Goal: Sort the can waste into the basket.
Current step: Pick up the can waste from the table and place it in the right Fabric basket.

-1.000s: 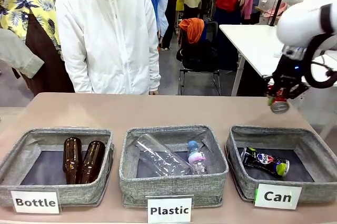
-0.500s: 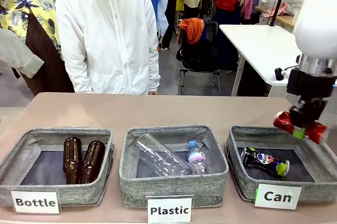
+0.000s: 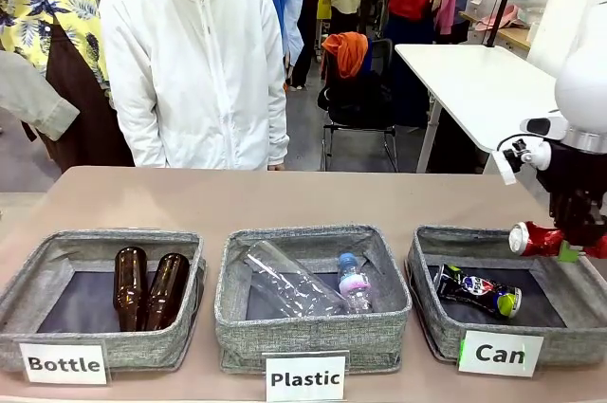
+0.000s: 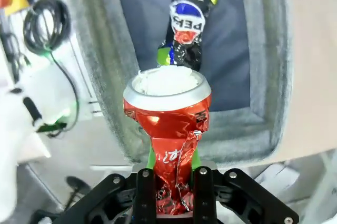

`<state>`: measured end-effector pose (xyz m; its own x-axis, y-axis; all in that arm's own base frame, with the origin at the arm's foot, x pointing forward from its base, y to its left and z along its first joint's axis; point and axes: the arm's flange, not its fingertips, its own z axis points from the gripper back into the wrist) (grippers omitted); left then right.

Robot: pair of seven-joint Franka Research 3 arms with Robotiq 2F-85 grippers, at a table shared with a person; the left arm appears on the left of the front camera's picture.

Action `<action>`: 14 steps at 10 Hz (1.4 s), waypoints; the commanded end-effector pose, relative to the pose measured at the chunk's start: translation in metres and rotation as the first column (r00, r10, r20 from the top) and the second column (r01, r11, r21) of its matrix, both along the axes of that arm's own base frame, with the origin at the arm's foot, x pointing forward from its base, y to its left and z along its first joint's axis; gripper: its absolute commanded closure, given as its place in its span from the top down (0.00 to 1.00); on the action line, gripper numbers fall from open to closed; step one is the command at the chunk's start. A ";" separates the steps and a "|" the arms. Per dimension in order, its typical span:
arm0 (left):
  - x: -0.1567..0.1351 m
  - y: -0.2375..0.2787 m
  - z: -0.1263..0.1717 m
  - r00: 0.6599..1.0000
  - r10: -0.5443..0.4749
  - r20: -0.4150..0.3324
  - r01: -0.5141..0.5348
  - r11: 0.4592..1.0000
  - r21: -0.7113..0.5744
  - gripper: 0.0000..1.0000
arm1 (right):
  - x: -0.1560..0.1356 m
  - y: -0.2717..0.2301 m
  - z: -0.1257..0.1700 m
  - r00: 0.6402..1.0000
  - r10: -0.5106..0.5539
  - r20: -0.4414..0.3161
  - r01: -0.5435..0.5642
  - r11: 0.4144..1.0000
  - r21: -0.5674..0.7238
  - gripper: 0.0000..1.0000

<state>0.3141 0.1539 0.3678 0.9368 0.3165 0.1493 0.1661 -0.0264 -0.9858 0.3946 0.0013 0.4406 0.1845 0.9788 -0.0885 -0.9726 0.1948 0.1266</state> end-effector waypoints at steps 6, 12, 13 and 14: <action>-0.003 -0.001 0.004 1.000 -0.006 -0.004 0.006 1.000 -0.013 1.00 | -0.002 -0.003 -0.009 0.998 0.042 0.049 -0.049 0.986 0.161 1.00; -0.003 -0.001 0.004 1.000 -0.006 -0.004 0.006 1.000 -0.013 1.00 | -0.014 -0.004 0.014 0.877 -0.379 -0.295 0.474 0.781 0.406 1.00; -0.003 -0.001 0.004 1.000 -0.006 -0.004 0.006 1.000 -0.013 1.00 | -0.014 -0.001 0.021 0.620 -0.610 -0.494 0.785 0.486 0.385 1.00; -0.003 -0.001 0.004 1.000 -0.006 -0.004 0.006 1.000 -0.013 1.00 | -0.012 -0.006 0.025 0.352 -0.631 -0.691 0.935 0.200 0.293 1.00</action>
<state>0.3140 0.1539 0.3678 0.9368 0.3165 0.1493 0.1660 -0.0265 -0.9858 0.3739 -0.0046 0.4517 0.5899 0.7944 0.1449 -0.7441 0.4651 0.4796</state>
